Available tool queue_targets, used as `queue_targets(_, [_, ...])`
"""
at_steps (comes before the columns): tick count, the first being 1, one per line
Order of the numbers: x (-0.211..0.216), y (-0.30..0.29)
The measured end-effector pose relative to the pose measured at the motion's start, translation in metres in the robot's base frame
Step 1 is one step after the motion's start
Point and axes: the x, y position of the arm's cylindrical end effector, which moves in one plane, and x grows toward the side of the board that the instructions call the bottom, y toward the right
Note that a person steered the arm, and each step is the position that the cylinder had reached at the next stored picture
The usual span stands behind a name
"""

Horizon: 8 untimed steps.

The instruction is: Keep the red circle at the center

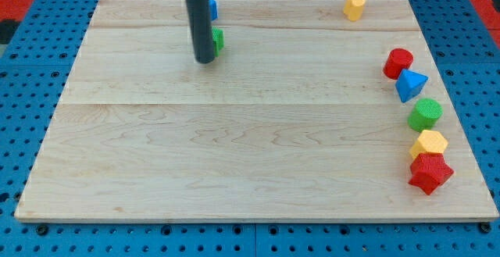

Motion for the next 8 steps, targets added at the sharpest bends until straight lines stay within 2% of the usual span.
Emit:
queue_targets(1, [0.03, 0.078])
queue_targets(2, [0.003, 0.206])
queue_targets(3, [-0.029, 0.29])
queue_targets(4, [-0.062, 0.319])
queue_targets(5, [-0.021, 0.396])
queue_targets(6, [0.004, 0.375])
queue_targets(8, [-0.009, 0.233])
